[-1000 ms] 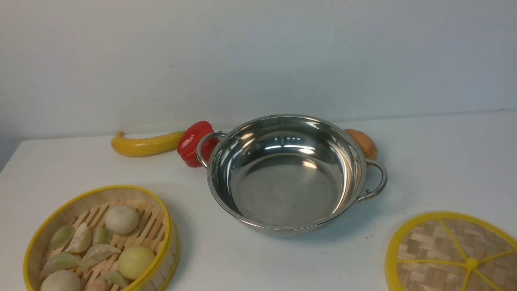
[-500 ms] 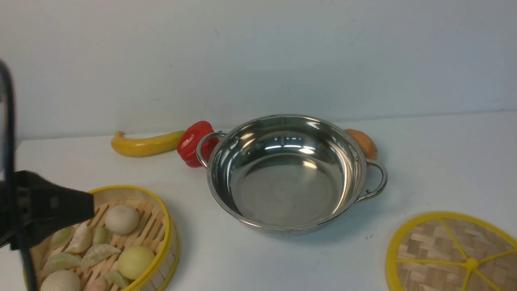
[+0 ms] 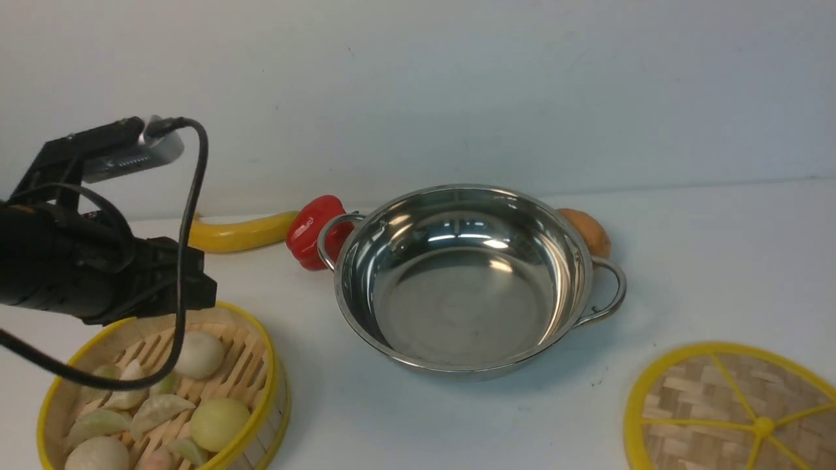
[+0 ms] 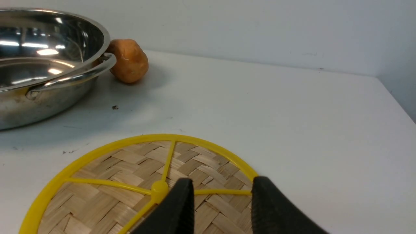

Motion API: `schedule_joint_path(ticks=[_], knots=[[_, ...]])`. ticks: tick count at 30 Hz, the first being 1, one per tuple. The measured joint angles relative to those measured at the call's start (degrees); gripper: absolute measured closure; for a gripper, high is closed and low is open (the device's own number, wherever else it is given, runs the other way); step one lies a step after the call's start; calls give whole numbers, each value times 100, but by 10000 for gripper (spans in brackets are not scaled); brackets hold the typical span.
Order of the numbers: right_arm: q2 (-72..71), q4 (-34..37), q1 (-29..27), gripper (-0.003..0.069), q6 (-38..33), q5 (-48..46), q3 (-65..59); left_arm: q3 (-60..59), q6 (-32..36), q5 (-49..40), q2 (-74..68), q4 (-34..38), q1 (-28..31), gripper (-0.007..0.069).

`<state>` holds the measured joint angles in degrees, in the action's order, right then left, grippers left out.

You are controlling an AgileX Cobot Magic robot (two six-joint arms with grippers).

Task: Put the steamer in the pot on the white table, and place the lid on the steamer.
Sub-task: 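Grasp the rim of the steamer basket holding the buns with the left gripper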

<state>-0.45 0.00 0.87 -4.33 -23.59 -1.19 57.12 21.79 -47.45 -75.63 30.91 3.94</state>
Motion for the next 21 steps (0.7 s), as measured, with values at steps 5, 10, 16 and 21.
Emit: schedule_joint_path(ticks=[5, 10, 16, 21], knots=[[0, 0, 0, 419, 0, 0, 0, 0, 77, 213, -299, -193, 0, 344], [0, 0, 0, 419, 0, 0, 0, 0, 338, 7, -469, -239, -2, 344], [0, 0, 0, 419, 0, 0, 0, 34, 776, -175, -500, -294, -7, 344], [0, 0, 0, 419, 0, 0, 0, 278, 497, -317, -500, -855, -8, 344]])
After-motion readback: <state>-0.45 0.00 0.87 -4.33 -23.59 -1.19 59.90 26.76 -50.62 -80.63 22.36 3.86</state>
